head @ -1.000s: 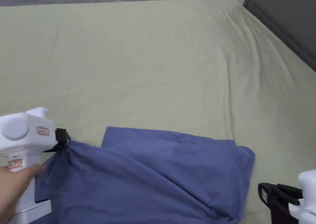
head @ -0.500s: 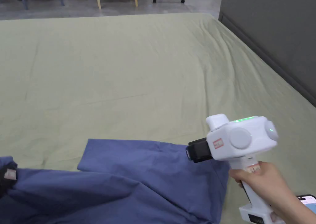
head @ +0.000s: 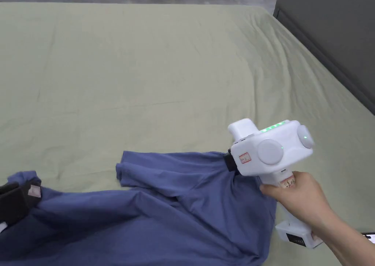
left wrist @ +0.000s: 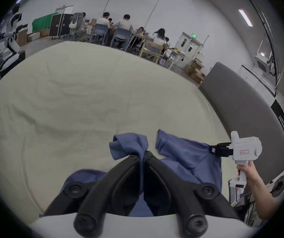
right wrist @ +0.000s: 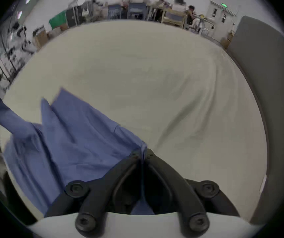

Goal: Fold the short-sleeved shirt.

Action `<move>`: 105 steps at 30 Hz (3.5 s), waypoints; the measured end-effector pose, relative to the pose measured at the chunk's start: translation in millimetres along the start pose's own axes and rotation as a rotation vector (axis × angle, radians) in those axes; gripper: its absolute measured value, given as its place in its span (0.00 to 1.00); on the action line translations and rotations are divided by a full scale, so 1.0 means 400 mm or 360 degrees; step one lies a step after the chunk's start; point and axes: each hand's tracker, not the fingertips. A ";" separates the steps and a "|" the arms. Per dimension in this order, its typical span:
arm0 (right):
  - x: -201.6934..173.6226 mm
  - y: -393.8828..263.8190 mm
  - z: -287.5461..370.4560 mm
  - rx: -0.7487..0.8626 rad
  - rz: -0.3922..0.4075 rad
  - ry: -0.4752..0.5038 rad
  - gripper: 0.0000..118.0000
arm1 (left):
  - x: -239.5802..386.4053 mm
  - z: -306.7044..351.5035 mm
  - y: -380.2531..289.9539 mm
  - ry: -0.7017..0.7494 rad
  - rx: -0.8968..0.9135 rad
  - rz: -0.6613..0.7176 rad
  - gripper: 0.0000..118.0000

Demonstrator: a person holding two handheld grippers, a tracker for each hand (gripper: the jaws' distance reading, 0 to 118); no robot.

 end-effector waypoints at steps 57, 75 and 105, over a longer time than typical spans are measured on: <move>0.188 0.053 0.108 0.0569 -0.0594 0.0047 0.02 | -0.153 -0.222 0.258 0.0220 -0.0075 -0.0318 0.00; 0.124 -0.626 0.399 0.0369 -0.0764 0.0020 0.02 | -0.180 0.195 -0.271 0.0298 -0.0348 -0.0446 0.00; -0.054 -0.596 0.471 0.0178 -0.0454 -0.0039 0.02 | -0.041 0.331 -0.251 0.0368 -0.0255 -0.0369 0.07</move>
